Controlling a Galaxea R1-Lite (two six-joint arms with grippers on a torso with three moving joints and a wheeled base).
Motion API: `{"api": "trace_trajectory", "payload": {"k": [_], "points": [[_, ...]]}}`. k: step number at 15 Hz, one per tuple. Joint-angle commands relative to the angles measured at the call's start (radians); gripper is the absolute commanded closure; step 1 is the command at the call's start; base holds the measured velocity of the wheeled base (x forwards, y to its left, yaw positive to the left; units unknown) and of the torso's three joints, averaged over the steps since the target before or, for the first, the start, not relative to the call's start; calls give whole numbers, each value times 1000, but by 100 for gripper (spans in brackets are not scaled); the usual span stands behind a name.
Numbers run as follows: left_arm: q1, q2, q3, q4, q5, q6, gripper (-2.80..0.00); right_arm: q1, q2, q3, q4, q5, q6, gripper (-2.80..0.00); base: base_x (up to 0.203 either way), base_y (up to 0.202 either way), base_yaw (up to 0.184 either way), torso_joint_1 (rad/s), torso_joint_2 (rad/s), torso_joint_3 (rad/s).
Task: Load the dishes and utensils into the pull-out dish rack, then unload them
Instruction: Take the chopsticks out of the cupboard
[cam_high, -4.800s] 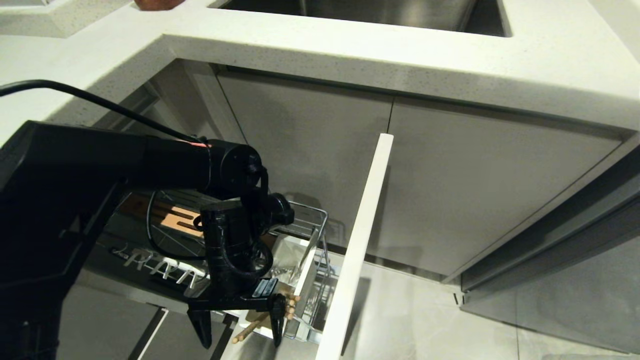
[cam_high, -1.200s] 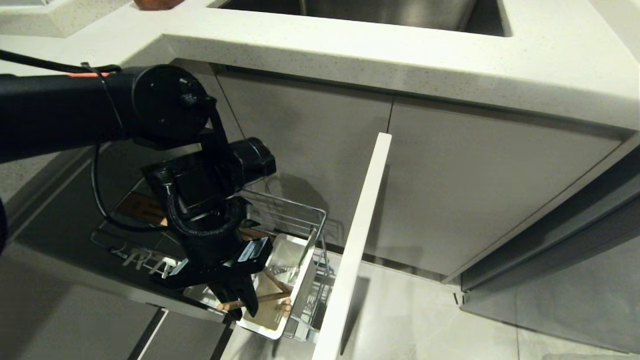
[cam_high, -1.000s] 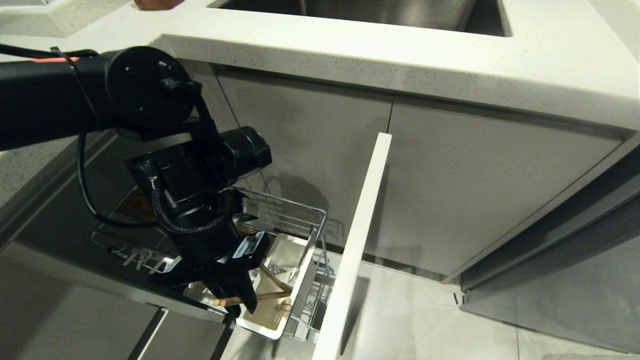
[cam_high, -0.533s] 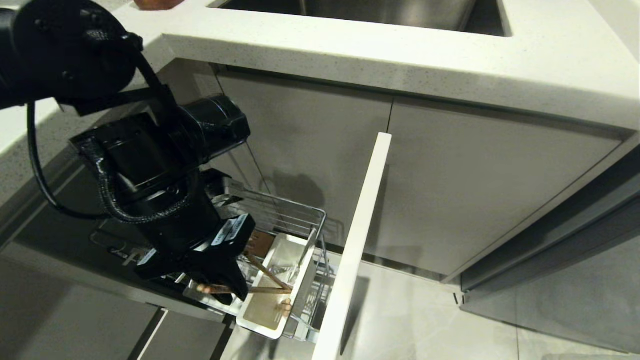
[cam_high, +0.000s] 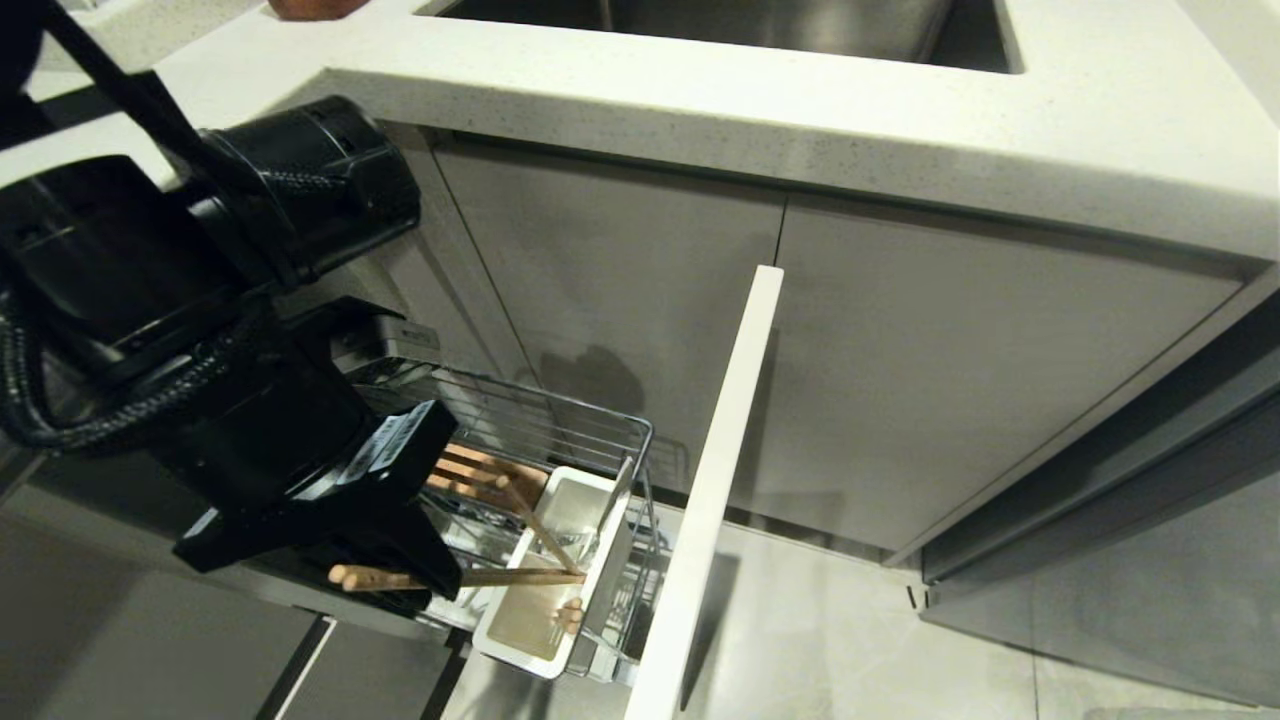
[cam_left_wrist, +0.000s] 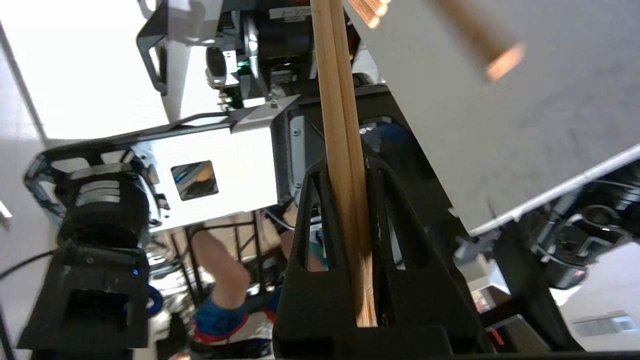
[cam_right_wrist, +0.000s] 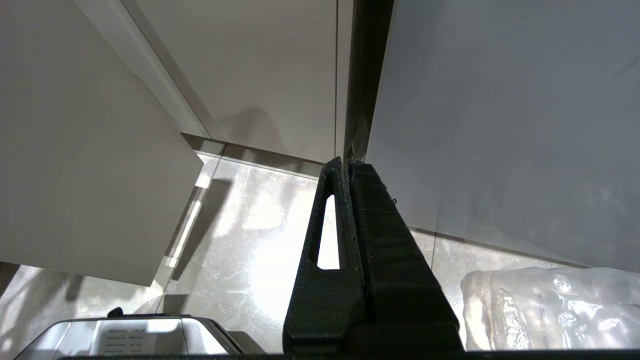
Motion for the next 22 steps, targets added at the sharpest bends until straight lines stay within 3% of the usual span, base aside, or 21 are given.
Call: {"api": "trace_trajectory", "payload": {"k": [1,7,13,22], "points": [[-9,-37,1,7,-1,-20,0,0,0,3,0,0,0,0,0,0,0,0,0,0],[-6,-97,58,7,1,-67,0,1,0,3,0,0,0,0,0,0,0,0,0,0],[5,-125,52,7,29,-75,0,1,0,3,0,0,0,0,0,0,0,0,0,0],[-5,-354,-8,7,159,-67,0,0,0,2,0,0,0,0,0,0,0,0,0,0]]}}
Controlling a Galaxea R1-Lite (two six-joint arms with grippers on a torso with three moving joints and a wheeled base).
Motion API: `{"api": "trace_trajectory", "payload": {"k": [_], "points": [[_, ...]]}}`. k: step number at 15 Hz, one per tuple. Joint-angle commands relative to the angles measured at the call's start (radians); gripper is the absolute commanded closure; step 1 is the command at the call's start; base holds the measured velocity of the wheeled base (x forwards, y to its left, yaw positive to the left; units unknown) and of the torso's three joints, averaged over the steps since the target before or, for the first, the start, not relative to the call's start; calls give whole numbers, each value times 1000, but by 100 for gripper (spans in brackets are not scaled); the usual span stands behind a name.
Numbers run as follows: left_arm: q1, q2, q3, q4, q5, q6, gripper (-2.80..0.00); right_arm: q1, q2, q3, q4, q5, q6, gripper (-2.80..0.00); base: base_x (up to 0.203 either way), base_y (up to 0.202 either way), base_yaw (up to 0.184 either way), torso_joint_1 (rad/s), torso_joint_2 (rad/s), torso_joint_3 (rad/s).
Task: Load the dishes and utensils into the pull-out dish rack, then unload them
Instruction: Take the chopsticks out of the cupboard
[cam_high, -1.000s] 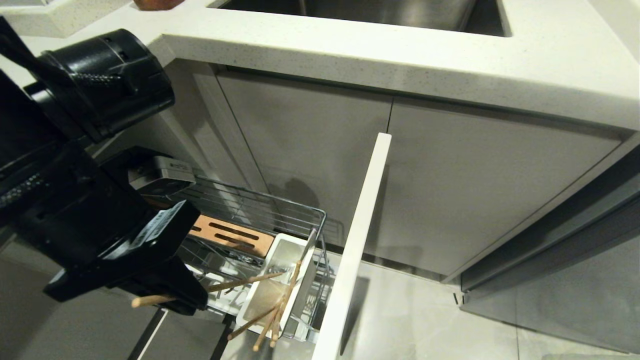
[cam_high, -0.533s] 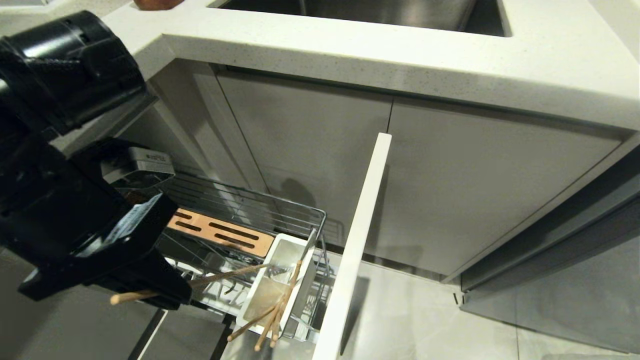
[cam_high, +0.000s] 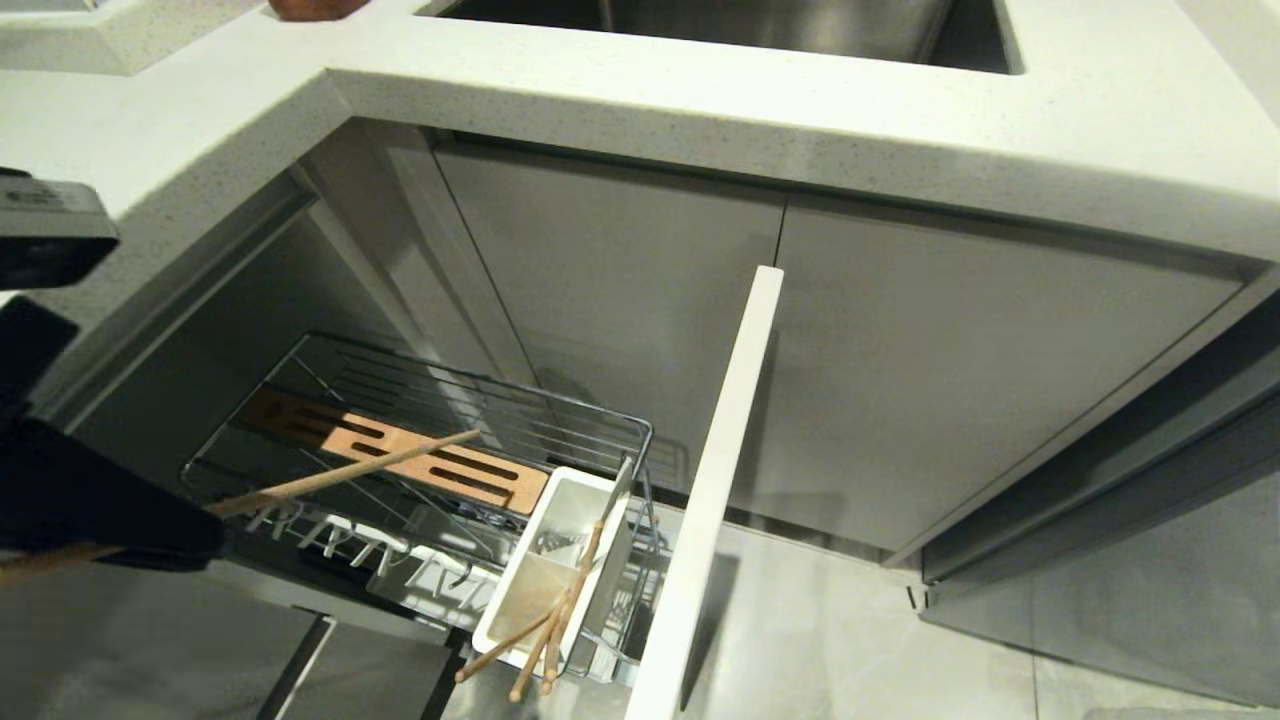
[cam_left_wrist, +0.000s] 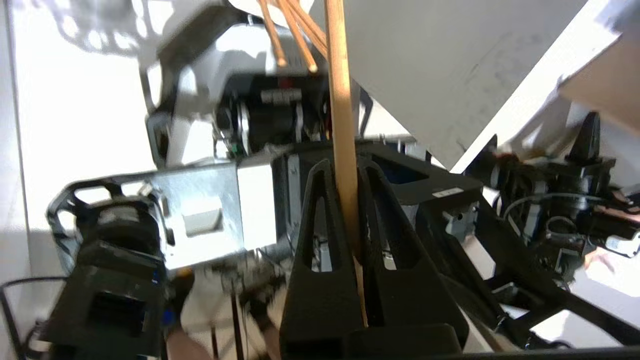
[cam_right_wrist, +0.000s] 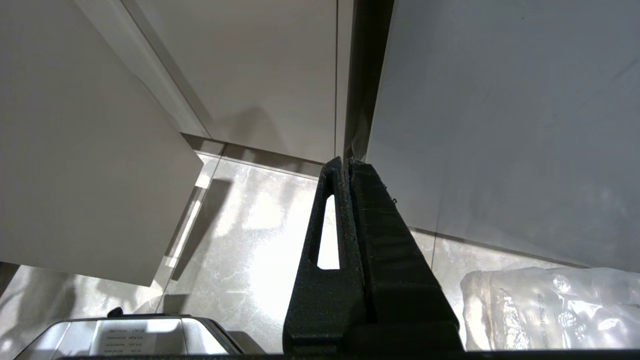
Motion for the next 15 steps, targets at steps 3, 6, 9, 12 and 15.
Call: {"api": "trace_trajectory", "payload": {"k": [3,6,9,12,15], "points": [[-14,-123,0,7,40,19,0,1,0,3,0,0,0,0,0,0,0,0,0,0],[-16,-215,0,7,66,83,0,1,0,3,0,0,0,0,0,0,0,0,0,0],[-12,-284,0,5,133,180,0,1,0,3,0,0,0,0,0,0,0,0,0,0],[7,-326,0,-100,167,207,0,0,0,2,0,0,0,0,0,0,0,0,0,0],[26,-334,0,-154,230,230,0,1,0,2,0,0,0,0,0,0,0,0,0,0]]}}
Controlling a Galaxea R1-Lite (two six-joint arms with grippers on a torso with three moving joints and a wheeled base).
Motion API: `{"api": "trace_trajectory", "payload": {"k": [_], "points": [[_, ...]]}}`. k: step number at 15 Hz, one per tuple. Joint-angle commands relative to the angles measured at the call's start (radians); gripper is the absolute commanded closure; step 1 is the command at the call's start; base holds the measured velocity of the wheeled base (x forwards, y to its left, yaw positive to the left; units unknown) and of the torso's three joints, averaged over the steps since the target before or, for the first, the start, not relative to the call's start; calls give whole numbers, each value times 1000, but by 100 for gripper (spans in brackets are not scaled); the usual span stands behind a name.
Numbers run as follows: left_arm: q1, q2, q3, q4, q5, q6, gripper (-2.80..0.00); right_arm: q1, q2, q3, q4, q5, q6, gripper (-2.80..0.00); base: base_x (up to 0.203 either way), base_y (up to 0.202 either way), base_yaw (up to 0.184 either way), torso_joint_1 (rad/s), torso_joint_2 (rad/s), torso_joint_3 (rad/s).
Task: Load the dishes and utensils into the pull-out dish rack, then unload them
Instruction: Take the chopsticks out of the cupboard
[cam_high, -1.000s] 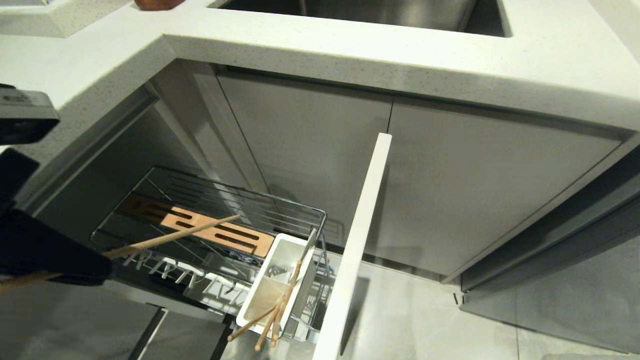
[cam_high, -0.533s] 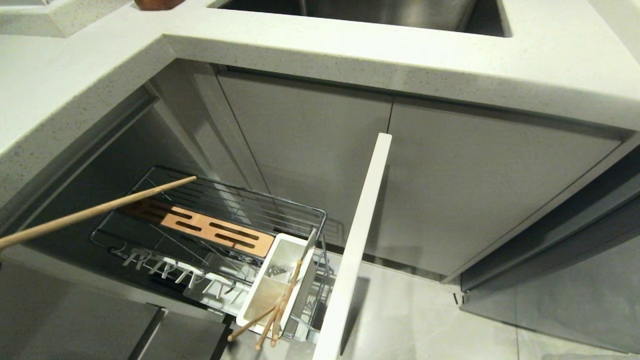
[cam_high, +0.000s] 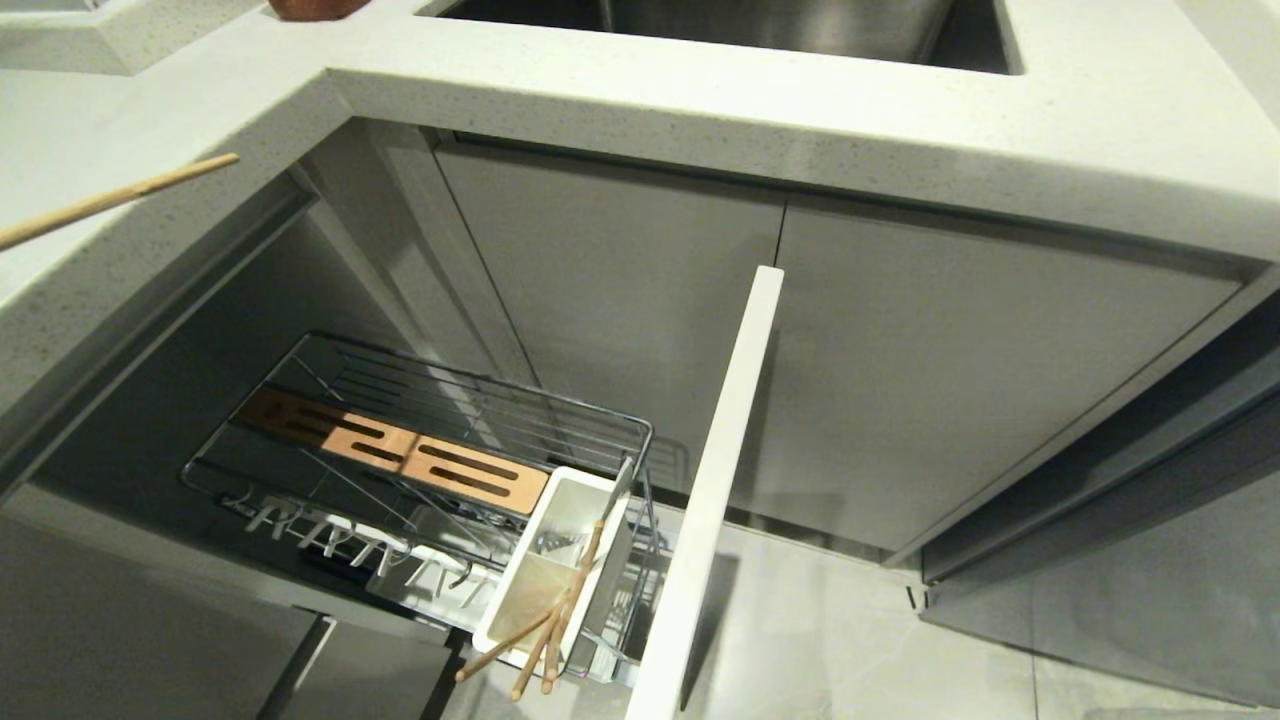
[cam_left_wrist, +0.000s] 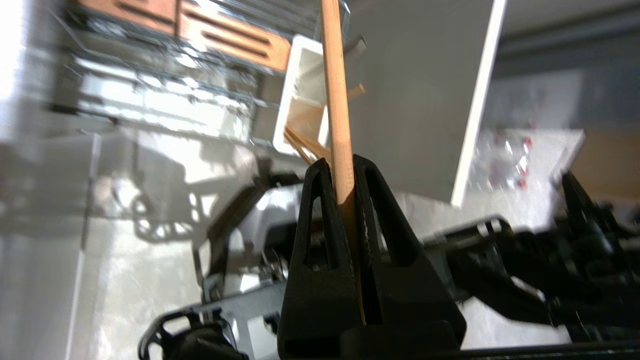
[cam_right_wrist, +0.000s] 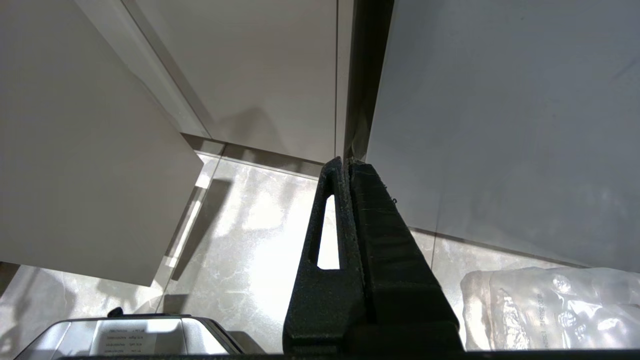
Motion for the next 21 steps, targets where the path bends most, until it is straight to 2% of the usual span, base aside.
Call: {"api": "trace_trajectory", "payload": {"k": [1,3,7,13,16,18,21], "points": [[25,-8,0,-33,56,3,0,1,0,3,0,0,0,0,0,0,0,0,0,0],[87,-7,0,-114,134,37,0,0,0,2,0,0,0,0,0,0,0,0,0,0],[229,-3,0,-181,181,56,0,-1,0,2,0,0,0,0,0,0,0,0,0,0],[650,9,1,-209,174,52,0,0,0,2,0,0,0,0,0,0,0,0,0,0],[874,32,1,-221,139,46,0,-1,0,2,0,0,0,0,0,0,0,0,0,0],[990,61,2,-228,114,34,0,0,0,3,0,0,0,0,0,0,0,0,0,0],[1105,126,29,-290,98,-2,0,0,0,3,0,0,0,0,0,0,0,0,0,0]]}}
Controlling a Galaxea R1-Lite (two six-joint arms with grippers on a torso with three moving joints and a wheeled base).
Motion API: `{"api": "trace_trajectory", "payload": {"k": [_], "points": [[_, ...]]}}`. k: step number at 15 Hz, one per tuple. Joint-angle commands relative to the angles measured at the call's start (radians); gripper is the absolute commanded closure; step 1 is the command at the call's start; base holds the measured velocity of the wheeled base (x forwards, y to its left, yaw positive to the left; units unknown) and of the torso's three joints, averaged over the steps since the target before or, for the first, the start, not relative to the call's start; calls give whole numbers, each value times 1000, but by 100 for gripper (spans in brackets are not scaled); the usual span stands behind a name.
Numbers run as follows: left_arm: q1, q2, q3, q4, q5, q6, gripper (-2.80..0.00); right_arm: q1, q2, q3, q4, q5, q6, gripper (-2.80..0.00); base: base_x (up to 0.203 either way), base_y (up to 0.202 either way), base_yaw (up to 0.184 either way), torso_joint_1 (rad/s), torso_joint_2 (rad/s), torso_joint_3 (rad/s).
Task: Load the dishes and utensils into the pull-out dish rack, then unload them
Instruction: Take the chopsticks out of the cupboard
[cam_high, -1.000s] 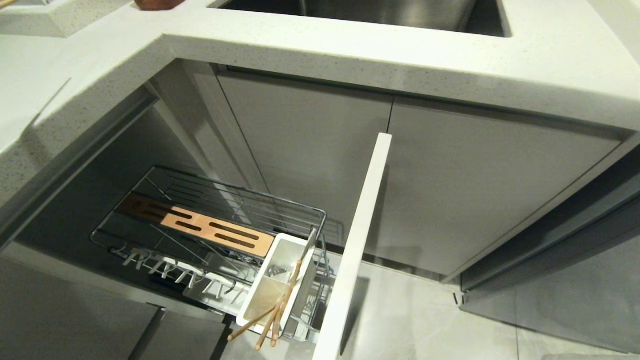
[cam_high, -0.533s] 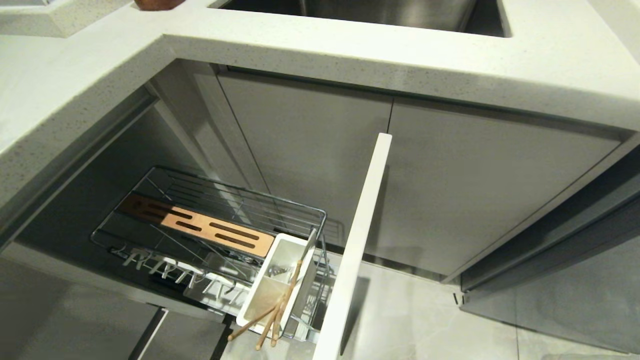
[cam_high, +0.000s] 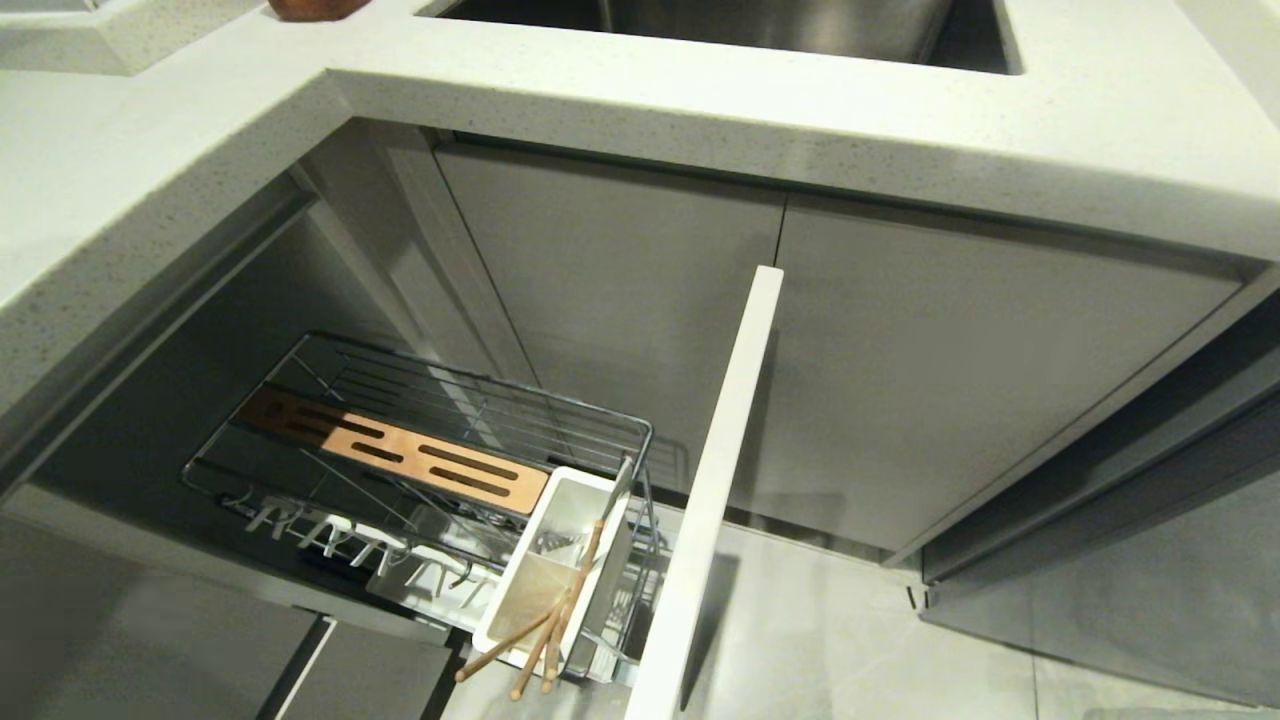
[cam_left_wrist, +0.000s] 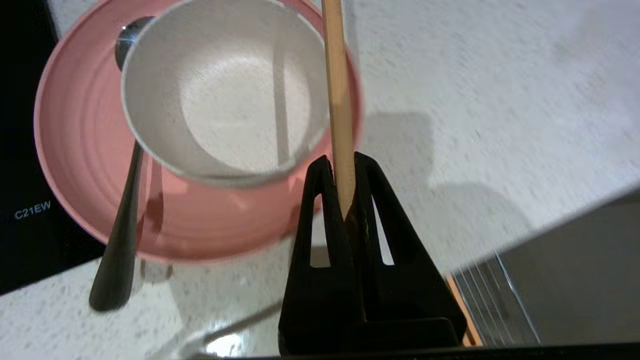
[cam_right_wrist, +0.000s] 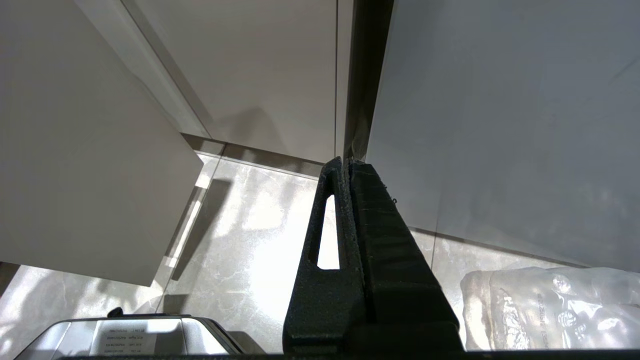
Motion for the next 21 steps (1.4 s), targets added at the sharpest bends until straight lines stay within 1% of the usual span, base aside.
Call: {"api": "trace_trajectory", "payload": {"k": [1,4,6,9,12,16,21], "points": [[54,60,20,-17,-2,-6,0,0,0,2,0,0,0,0,0,0,0,0,0,0],[131,94,51,-86,-17,-7,0,1,0,2,0,0,0,0,0,0,0,0,0,0],[177,112,51,-106,-21,-7,0,0,0,2,0,0,0,0,0,0,0,0,0,0],[195,123,56,-108,-22,-5,0,0,0,3,0,0,1,0,0,0,0,0,0,0],[216,123,87,-104,-27,-17,0,1,0,3,0,0,0,0,0,0,0,0,0,0],[266,122,97,-104,-64,-18,0,1,0,2,0,0,0,0,0,0,0,0,0,0],[271,122,119,-104,-70,-19,0,0,0,3,0,0,1,0,0,0,0,0,0,0]]}}
